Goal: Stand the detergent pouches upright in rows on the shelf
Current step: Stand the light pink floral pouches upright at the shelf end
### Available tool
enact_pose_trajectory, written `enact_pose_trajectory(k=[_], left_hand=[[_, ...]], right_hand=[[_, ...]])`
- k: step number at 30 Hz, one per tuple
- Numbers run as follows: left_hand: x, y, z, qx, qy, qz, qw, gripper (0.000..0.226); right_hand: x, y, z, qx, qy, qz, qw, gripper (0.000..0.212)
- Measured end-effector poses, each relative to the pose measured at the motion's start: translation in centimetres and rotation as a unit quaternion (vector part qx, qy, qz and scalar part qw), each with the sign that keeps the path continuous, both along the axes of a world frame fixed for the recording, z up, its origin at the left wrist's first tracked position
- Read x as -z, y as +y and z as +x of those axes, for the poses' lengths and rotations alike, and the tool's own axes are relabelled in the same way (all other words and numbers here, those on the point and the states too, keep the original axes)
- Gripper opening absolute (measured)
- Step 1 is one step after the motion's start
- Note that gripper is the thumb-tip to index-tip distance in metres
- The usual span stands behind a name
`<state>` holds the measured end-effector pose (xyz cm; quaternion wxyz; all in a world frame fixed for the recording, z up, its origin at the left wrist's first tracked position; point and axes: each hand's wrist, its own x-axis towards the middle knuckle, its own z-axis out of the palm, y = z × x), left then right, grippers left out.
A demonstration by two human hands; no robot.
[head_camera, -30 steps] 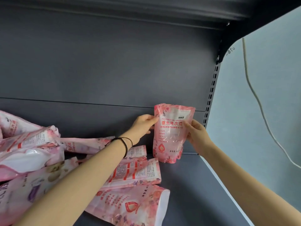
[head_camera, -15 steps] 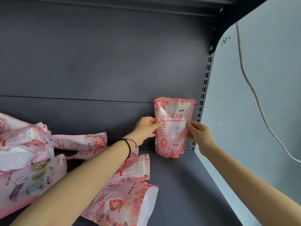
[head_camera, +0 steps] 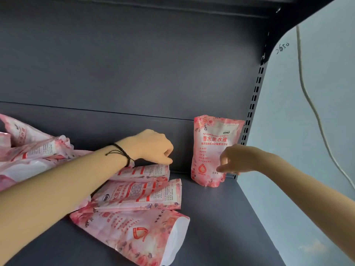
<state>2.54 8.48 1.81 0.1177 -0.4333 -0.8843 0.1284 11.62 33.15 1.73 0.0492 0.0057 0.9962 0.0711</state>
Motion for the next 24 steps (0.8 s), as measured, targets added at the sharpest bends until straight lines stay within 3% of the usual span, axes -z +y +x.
enact_pose_trajectory(k=[4,11,16,19,24], left_hand=[[0.0,-3.6,1.0,0.008,0.012,-0.023,1.000,0.027],[1.3,-10.7,1.2,0.011,0.086,-0.087,0.992,0.027],[0.8,-16.0,0.2,0.014,0.129,-0.093,0.987,0.038],[1.2,-18.3,-0.4,0.018,0.111,-0.051,0.992,0.035],[3.3,-19.6,-0.6,-0.024,-0.035,0.129,0.991,0.026]], right_hand=[[-0.6,-4.5,-0.1,-0.067,0.014,0.005,0.998,0.037],[-0.6,-13.8,-0.4,-0.126,0.030,0.033,0.991,0.015],[-0.4,-20.8,-1.3,-0.177,0.089,0.117,0.973,0.028],[0.6,-23.9,-1.9,-0.198,0.120,0.123,0.965,0.033],[3.5,-26.6,-3.5,-0.194,0.137,0.111,0.965,0.036]])
